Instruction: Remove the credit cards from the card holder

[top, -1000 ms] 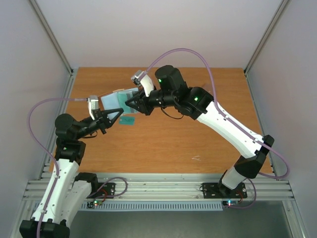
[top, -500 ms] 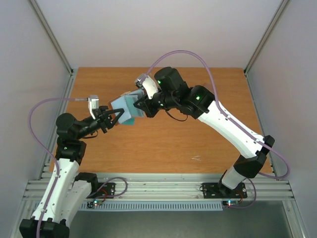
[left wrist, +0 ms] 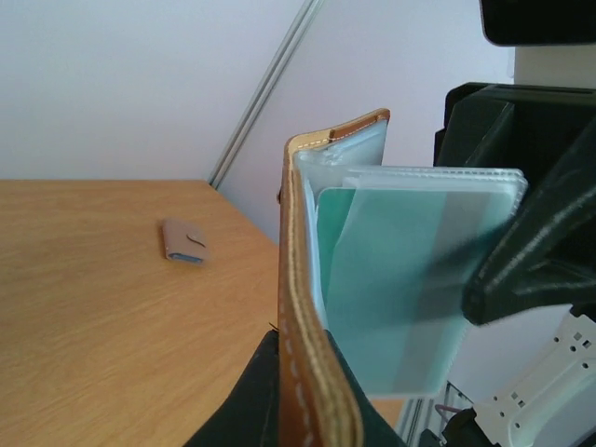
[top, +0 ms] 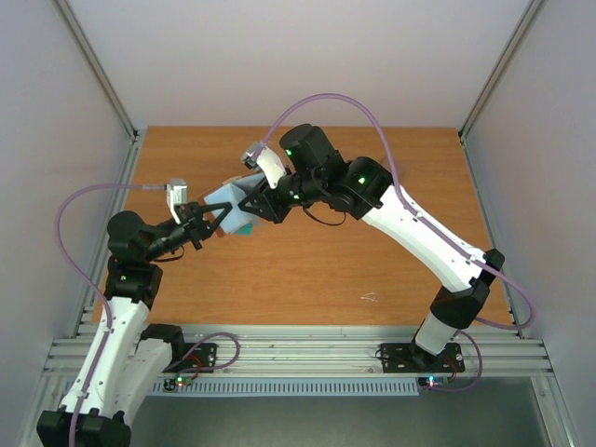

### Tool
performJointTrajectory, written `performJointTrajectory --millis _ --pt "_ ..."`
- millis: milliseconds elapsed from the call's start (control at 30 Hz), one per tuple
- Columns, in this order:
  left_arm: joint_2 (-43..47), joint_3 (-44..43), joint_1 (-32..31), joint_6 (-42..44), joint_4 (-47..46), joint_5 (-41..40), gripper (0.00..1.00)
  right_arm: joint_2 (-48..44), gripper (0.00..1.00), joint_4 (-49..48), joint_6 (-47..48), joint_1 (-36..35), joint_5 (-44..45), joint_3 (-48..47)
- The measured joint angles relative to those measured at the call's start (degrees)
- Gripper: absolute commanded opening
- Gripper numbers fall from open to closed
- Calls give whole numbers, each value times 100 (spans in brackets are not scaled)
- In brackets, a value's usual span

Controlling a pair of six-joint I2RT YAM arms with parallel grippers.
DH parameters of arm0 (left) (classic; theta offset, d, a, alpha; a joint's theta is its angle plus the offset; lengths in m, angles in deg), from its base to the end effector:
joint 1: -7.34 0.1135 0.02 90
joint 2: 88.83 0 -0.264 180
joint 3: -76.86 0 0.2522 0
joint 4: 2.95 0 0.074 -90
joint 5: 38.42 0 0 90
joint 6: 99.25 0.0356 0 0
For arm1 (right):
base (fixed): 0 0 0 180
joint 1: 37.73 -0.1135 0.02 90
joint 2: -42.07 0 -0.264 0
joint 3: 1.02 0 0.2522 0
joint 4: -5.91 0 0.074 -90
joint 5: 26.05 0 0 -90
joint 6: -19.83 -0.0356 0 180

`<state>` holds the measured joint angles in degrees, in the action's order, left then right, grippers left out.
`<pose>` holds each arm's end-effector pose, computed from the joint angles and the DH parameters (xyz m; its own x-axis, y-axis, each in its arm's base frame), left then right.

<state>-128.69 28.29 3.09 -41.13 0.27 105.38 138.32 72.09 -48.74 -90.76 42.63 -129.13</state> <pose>0.1587 -0.0406 0.3300 -0.3652 -0.2856 -0.8860 0.7678 0.4458 -0.4602 0.2010 0.2886 0.4486 0.0223 -0.5364 -0.8437 -0.9848 0.1336 -0.1109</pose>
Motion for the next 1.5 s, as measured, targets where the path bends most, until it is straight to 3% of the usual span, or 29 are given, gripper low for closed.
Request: performJointTrajectory --millis 500,733,1033,1233,1500 --pt "-125 22 7 -634 -221 -177 0 120 52 39 258 -210 -787 -98" --pt "-125 22 7 -649 -223 -175 0 319 51 129 323 -289 -376 -229" --pt "-125 22 7 -675 -361 -68 0 258 65 162 90 -46 142 -111" --pt "-125 22 17 -693 -446 61 0 232 61 168 42 26 251 -57" --pt "-120 22 15 -695 -603 295 0 269 40 44 7 42 -455 -68"
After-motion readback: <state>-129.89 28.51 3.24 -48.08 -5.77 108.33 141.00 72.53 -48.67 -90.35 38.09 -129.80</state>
